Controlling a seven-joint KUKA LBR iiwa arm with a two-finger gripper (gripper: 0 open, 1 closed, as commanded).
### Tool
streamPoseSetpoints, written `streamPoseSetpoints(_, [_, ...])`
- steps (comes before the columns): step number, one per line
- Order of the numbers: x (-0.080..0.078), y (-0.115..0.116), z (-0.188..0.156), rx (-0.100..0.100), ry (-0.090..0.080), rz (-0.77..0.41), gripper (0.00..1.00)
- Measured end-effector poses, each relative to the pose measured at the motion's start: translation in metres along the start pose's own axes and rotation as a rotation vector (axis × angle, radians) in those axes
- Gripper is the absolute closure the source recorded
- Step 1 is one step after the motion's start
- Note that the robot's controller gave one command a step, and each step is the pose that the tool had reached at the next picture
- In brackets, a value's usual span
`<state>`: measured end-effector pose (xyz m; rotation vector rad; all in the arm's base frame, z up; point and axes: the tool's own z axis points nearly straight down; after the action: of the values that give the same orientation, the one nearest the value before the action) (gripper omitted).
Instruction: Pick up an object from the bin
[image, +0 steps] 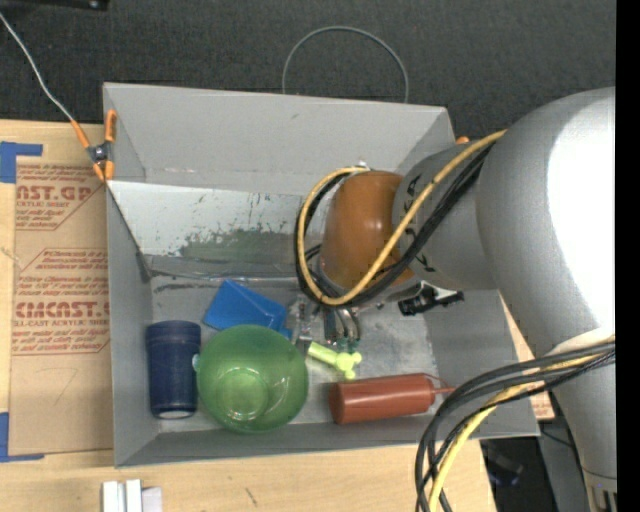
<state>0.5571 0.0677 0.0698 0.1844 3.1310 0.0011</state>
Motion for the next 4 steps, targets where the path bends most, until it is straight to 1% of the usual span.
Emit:
streamPoseSetpoints(1, [-0.007, 0.027, 0.0, 0.001, -0.003, -0.076, 1.0])
streamPoseSetpoints(2, [-0.023, 0.063, -0.017, 0.001, -0.004, -0.432, 1.0])
streamPoseSetpoints(3, [-0.026, 0.089, 0.0, 0.0, -0.007, -0.107, 1.0])
streamPoseSetpoints(4, [-0.026, 0.089, 0.0, 0.0, -0.007, -0.108, 1.0])
